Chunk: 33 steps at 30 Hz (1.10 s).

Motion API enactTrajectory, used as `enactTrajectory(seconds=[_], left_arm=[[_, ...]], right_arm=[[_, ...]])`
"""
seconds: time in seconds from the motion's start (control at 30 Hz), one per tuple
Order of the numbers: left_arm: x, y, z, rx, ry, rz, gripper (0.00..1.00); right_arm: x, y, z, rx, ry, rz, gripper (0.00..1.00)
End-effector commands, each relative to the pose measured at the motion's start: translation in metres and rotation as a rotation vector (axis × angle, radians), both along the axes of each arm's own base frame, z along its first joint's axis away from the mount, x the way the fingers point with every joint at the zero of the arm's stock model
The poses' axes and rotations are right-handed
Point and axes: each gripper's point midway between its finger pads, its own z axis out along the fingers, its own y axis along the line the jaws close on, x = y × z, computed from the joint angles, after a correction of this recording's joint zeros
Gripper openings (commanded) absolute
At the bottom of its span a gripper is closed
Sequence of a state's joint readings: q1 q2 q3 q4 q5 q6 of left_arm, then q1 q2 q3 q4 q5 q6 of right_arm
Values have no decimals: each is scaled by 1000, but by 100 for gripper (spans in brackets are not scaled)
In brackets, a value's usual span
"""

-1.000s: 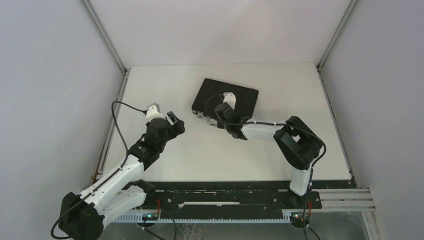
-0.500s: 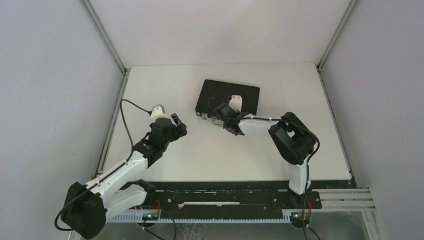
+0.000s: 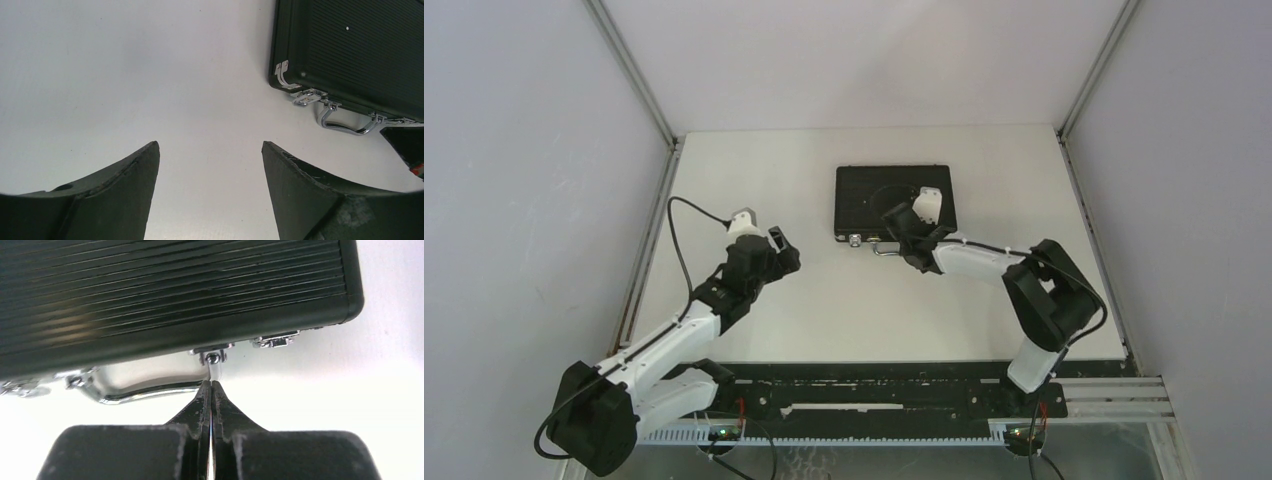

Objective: Pack up texas hold em set

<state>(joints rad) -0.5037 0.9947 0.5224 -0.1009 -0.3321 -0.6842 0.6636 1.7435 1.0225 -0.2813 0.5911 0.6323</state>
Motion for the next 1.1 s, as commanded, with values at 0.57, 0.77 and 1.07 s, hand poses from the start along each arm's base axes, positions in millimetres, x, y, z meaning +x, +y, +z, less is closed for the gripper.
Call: enactTrajectory(seconds=[0.57, 0.77, 1.07], left_arm=[[-1, -29, 6, -73, -68, -157, 78], [0, -35, -7, -51, -4, -190, 78], [0, -41, -12, -77, 24, -193, 76]], right_arm=[[-82, -39, 126, 319, -497, 334, 79], [-97, -68, 117, 283, -548, 315, 85], [-105, -84, 113, 271, -561, 266, 86]])
